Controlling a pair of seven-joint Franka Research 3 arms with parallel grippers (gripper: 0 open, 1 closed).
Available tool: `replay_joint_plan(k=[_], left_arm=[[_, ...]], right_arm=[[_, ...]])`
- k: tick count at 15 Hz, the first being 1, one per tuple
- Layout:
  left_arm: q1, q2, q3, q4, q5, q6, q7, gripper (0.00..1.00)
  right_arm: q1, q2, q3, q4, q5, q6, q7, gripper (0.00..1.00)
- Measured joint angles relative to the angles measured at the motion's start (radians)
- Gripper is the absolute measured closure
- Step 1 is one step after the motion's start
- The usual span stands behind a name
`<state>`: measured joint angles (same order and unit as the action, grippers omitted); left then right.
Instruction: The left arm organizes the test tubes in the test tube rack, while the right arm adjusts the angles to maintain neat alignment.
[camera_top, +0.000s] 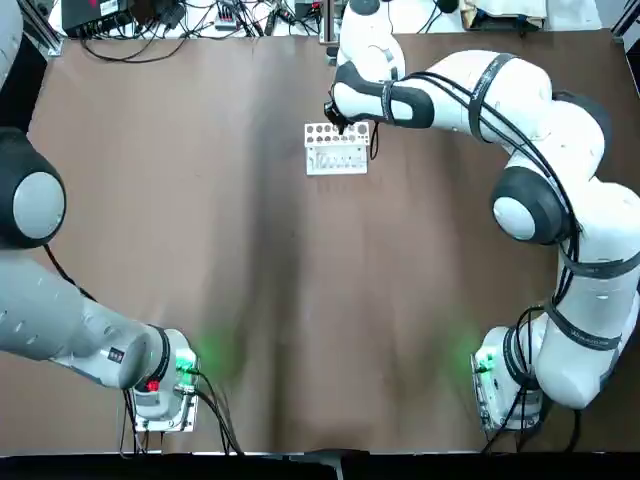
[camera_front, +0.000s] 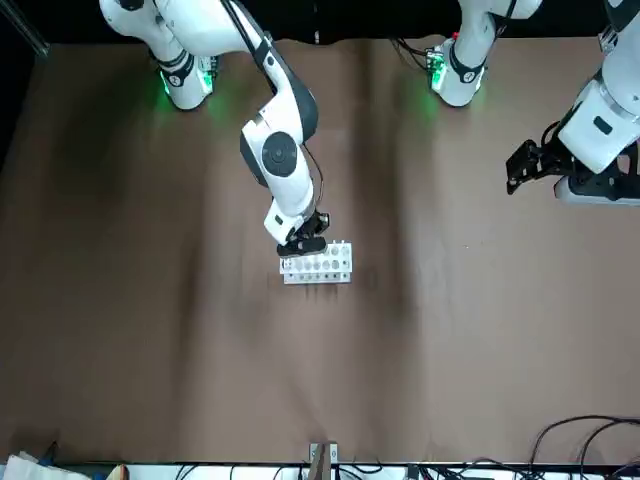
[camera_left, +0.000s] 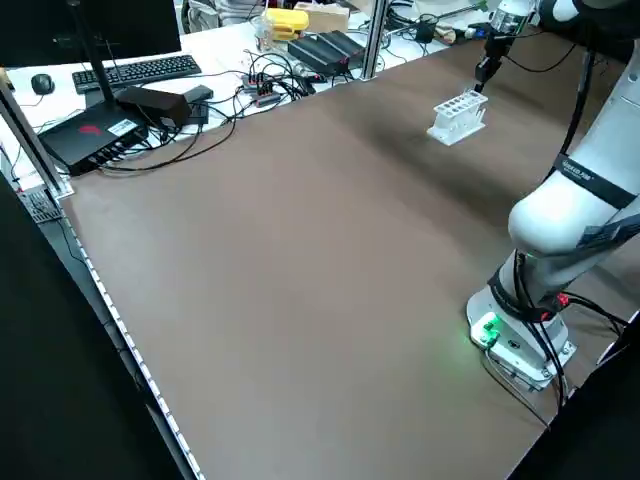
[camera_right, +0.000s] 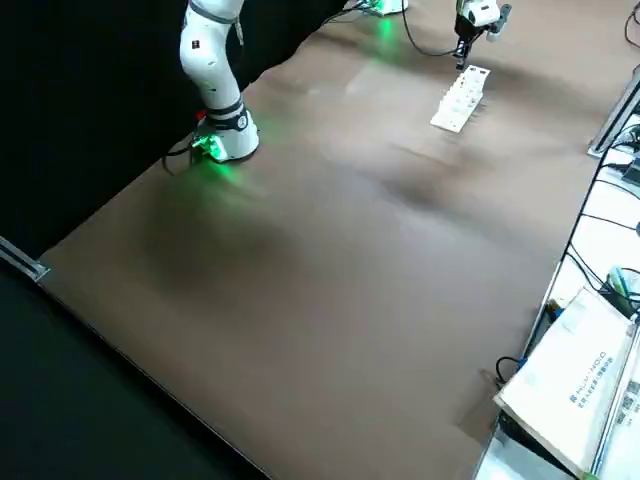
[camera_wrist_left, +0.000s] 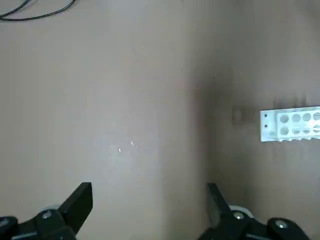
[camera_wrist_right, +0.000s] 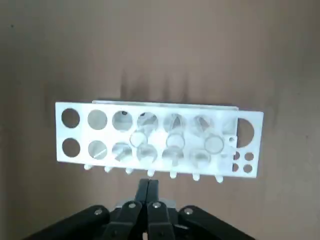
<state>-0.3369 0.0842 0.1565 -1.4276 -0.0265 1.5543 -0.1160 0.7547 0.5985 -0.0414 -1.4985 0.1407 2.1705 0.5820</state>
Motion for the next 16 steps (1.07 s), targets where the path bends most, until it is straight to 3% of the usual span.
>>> replay_joint_plan(k=[4, 16], left_arm=[[0.026, 0.000, 0.000, -0.001, 0.000, 0.000, 0.087, 0.00], [0.028, 0.000, -0.003, -0.002, 0.000, 0.000, 0.093, 0.00]], right_arm=[[-0.001, 0.020, -0.003, 0.000, 0.000, 0.048, 0.003, 0.99], [-0.015, 0.030, -0.020, 0.008, -0.007, 0.093, 0.003, 0.99]])
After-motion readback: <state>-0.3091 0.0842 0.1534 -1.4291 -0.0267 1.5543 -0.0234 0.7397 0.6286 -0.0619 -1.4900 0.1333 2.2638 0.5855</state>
